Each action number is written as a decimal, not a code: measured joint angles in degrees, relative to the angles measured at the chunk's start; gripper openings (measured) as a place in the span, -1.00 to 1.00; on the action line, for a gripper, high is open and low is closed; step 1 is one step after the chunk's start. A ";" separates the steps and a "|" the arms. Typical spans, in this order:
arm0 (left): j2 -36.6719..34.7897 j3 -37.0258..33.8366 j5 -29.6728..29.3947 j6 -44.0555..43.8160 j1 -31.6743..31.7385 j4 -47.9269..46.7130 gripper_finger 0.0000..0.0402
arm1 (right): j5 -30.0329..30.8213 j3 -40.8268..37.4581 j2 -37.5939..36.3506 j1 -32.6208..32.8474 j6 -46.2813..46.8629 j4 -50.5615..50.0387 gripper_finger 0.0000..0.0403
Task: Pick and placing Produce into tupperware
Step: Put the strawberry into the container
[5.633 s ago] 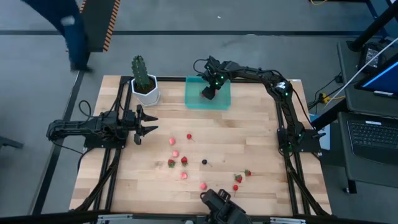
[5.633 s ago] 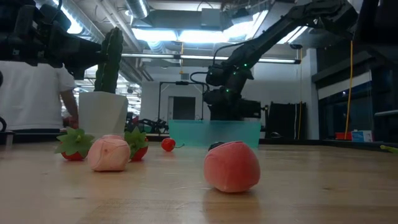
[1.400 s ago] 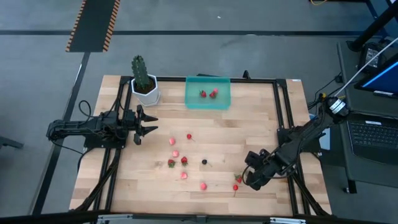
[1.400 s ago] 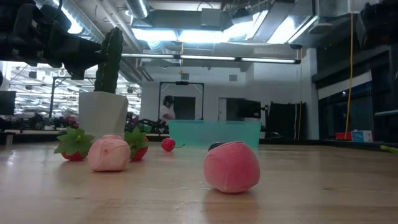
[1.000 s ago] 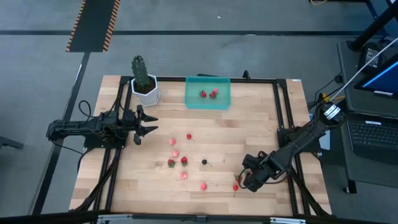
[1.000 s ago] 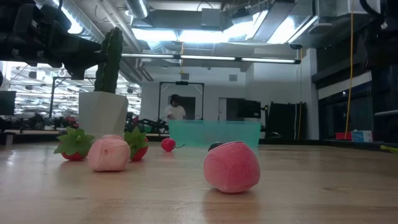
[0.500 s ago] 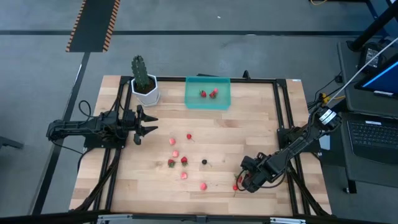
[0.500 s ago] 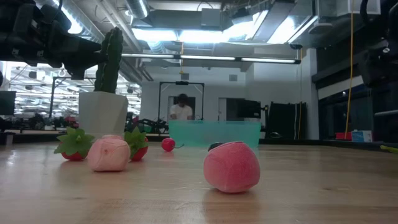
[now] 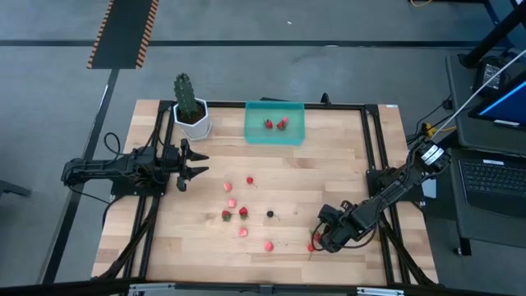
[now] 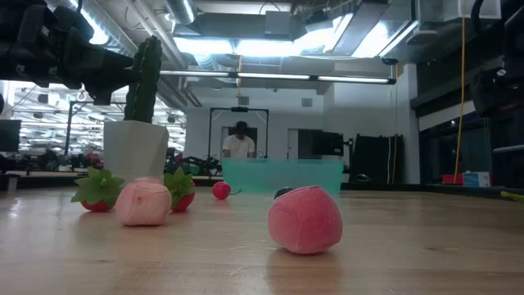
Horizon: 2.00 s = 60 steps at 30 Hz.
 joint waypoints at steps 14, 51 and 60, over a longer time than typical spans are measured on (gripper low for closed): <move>0.00 0.00 0.00 -0.20 0.00 -0.02 -0.10 | 0.13 1.63 0.30 -0.05 3.63 -1.50 -0.39; 0.00 0.02 -1.30 -2.45 -0.02 0.16 -0.10 | 10.57 30.99 0.75 -40.56 -58.29 -7.12 -0.46; 0.00 0.00 -6.29 -1.38 -0.02 1.18 -0.10 | -3.28 30.98 6.83 -57.38 -67.33 2.67 -0.46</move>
